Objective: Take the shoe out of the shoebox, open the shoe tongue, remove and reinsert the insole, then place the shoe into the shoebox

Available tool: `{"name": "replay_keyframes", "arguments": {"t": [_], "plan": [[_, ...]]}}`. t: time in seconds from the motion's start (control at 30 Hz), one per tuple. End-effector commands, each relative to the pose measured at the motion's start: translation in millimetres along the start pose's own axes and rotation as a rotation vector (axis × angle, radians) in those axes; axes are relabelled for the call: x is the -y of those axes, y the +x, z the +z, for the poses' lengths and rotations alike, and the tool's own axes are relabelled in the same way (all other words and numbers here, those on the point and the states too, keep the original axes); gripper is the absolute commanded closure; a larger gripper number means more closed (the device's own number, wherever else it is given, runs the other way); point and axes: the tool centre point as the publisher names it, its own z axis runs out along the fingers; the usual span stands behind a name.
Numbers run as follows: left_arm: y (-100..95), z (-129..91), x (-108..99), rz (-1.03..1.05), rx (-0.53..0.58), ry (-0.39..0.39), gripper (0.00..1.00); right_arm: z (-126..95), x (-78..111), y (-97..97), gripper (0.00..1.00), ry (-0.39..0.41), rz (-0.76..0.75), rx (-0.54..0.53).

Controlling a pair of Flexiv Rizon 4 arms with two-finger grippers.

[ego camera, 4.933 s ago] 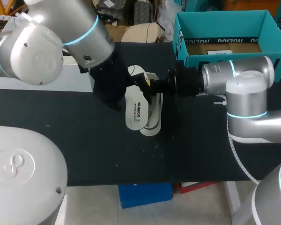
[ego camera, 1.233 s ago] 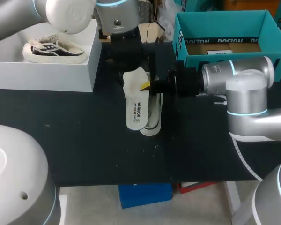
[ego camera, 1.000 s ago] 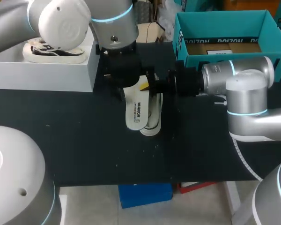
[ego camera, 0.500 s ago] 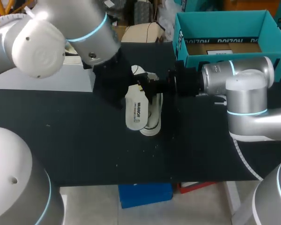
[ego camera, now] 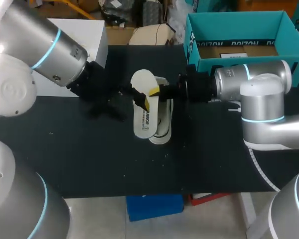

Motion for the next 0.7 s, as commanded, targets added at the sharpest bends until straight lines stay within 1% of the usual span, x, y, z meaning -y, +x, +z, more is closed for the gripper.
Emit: {"name": "replay_keyframes", "arguments": {"t": [0.03, 0.43, 0.47, 0.57, 0.7], "plan": [[8.7, 1.3, 6.1, 0.069, 0.739, -0.081, 0.00, 1.2, 0.3, 0.2, 1.00, -0.002, 0.000, 0.002], [8.7, 1.3, 6.1, 0.069, 0.739, -0.081, 0.00, 1.2, 0.3, 0.2, 1.00, -0.002, 0.000, 0.002], [10.8, 2.6, 5.4, 0.053, 0.769, -0.095, 0.00, 1.2, 0.3, 0.2, 1.00, -0.002, 0.000, 0.002], [22.6, 10.1, 3.3, 0.000, 0.792, -0.119, 0.00, 1.2, 0.3, 0.2, 1.00, -0.002, 0.000, 0.002], [39.7, 12.7, -0.8, -0.086, 0.740, -0.161, 0.00, 1.2, 0.3, 0.2, 1.00, -0.002, 0.000, 0.002]]}}
